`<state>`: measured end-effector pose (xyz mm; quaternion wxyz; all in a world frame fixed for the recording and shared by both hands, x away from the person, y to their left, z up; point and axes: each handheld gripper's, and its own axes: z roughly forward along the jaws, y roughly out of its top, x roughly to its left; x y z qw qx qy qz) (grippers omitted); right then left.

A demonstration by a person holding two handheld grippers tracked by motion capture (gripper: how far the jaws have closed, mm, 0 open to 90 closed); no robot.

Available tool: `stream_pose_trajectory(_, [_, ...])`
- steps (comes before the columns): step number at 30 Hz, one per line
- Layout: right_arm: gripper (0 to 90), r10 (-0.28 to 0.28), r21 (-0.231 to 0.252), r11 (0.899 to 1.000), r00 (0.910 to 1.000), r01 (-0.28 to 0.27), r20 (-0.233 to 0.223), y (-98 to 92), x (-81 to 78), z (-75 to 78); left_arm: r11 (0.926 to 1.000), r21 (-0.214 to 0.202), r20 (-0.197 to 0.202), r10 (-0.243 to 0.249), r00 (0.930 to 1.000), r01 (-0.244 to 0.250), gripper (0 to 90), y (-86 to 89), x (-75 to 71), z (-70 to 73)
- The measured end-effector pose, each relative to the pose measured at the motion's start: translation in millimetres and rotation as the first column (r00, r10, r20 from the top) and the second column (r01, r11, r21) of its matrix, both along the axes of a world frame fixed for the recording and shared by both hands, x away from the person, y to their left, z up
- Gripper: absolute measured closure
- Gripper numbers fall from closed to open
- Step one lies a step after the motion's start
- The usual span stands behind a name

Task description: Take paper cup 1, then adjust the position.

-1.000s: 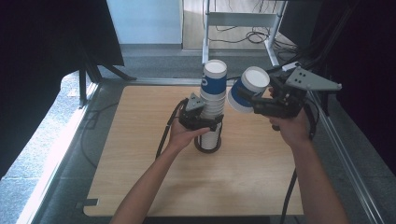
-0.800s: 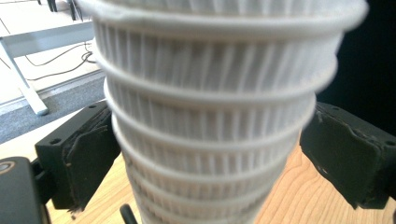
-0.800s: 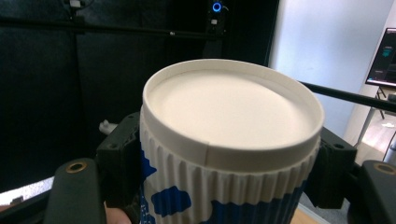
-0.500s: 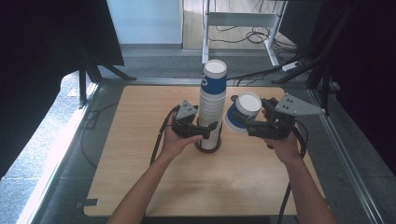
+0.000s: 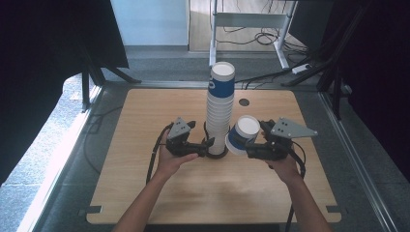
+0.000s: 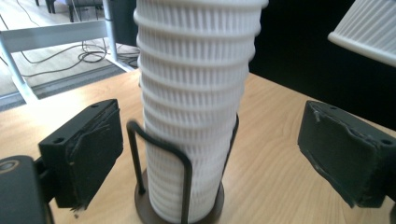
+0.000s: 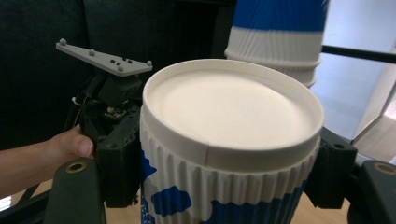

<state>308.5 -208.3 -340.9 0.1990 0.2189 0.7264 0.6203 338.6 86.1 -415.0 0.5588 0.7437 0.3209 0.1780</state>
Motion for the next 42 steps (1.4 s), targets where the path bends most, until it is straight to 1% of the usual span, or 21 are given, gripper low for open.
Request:
stream_pose_trajectory(2, [27.4, 0.004, 0.001, 1.0, 1.0, -0.004, -0.006, 2.0, -1.6, -7.3, 1.0, -0.01, -0.004, 0.001, 1.0, -0.001, 7.1, 5.2, -4.8, -4.7])
stream_pose_trajectory(3, [27.4, 0.007, 0.0, 1.0, 0.9999, -0.007, -0.014, 4.2, -2.8, -14.4, 0.9999, -0.013, -0.006, 0.001, 1.0, -0.001, 7.1, 7.7, -7.2, -7.2])
stream_pose_trajectory(4, [27.4, 0.007, 0.0, 1.0, 0.9999, -0.007, -0.014, 4.2, -2.8, -14.4, 0.9999, -0.013, -0.008, 0.003, 1.0, -0.003, 7.1, 9.5, -8.9, -9.0])
stream_pose_trajectory(7, [27.4, 0.008, -0.009, 1.0, 0.9998, -0.008, -0.018, 7.5, -4.1, -23.6, 1.0, -0.005, -0.014, 0.007, 0.9999, -0.007, 7.2, 17.0, -16.4, -16.8])
stream_pose_trajectory(9, [27.3, 0.012, -0.014, 1.0, 0.9995, -0.013, -0.03, 10.9, -5.4, -34.1, 0.9999, 0.007, -0.019, 0.011, 0.9998, -0.011, 7.3, 22.6, -22.4, -23.3])
stream_pose_trajectory(11, [27.4, 0.013, -0.017, 1.0, 0.9994, -0.013, -0.033, 11.8, -5.7, -36.5, 0.9999, 0.005, -0.025, 0.011, 0.9996, -0.011, 7.2, 24.5, -24.4, -25.6])
stream_pose_trajectory(14, [27.3, 0.014, -0.025, 1.0, 0.9991, -0.015, -0.039, 15.5, -7.2, -47.1, 0.9999, 0.005, -0.037, 0.01, 0.9993, -0.01, 7.3, 28.8, -30.1, -31.9])
stream_pose_trajectory(15, [27.3, 0.012, -0.034, 0.999, 0.999, -0.013, -0.043, 17.9, -8.4, -53.7, 1.0, 0.006, -0.043, 0.007, 0.9991, -0.007, 7.3, 30.3, -32.6, -34.0])
stream_pose_trajectory(17, [27.3, 0.011, -0.036, 0.999, 0.9989, -0.013, -0.045, 18.5, -8.8, -56.1, 1.0, 0.008, -0.045, 0.004, 0.999, -0.004, 7.3, 32.2, -36.4, -37.0])
stream_pose_trajectory(19, [27.3, 0.01, -0.045, 0.999, 0.9988, -0.012, -0.048, 20.4, -10.1, -62.2, 1.0, 0.006, -0.054, -0.001, 0.9985, 0.001, 7.3, 33.9, -39.8, -39.4])
stream_pose_trajectory(21, [27.2, 0.016, -0.053, 0.998, 0.9985, -0.018, -0.052, 23.5, -11.2, -70.4, 1.0, 0.006, -0.055, -0.004, 0.9985, 0.004, 8.5, 35.9, -42.9, -41.9])
stream_pose_trajectory(24, [27.3, 0.016, -0.051, 0.998, 0.9982, -0.019, -0.057, 24.8, -12.1, -73.8, 1.0, 0.004, -0.057, -0.004, 0.9984, 0.004, 8.6, 38.7, -47.2, -45.6])
stream_pose_trajectory(26, [27.2, 0.019, -0.048, 0.999, 0.9981, -0.022, -0.059, 25.2, -12.5, -76.5, 1.0, -0.005, -0.064, -0.006, 0.9979, 0.006, 8.6, 40.8, -50.3, -48.8])
stream_pose_trajectory(29, [27.3, 0.018, -0.042, 0.999, 0.9978, -0.021, -0.064, 25.7, -12.9, -80.6, 1.0, 0.001, -0.072, -0.008, 0.9974, 0.008, 8.6, 41.8, -53.5, -52.1])
stream_pose_trajectory(30, [27.2, 0.017, -0.05, 0.999, 0.9977, -0.02, -0.066, 26.8, -12.8, -82.5, 1.0, 0.0, -0.075, -0.008, 0.9972, 0.008, 8.6, 42.6, -54.7, -53.0])
stream_pose_trajectory(32, [27.2, 0.014, -0.054, 0.998, 0.998, -0.018, -0.062, 27.1, -13.0, -82.9, 1.0, -0.001, -0.08, -0.008, 0.9968, 0.008, 8.6, 43.6, -57.2, -55.2])
stream_pose_trajectory(35, [27.2, 0.014, -0.042, 0.999, 0.998, -0.017, -0.062, 27.4, -14.8, -82.5, 0.9999, 0.002, -0.085, -0.011, 0.9963, 0.011, 8.5, 43.8, -61.6, -56.7])
stream_pose_trajectory(38, [27.2, 0.016, -0.029, 0.999, 0.9981, -0.018, -0.059, 28.5, -16.2, -81.2, 0.9997, -0.001, -0.086, -0.024, 0.996, 0.024, 7.5, 40.8, -65.4, -55.5])
stream_pose_trajectory(42, [27.2, 0.023, -0.033, 0.999, 0.998, -0.025, -0.059, 34.5, -17.7, -83.2, 0.9983, -0.004, -0.082, -0.058, 0.9949, 0.057, 5.4, 30.6, -69.7, -53.0])
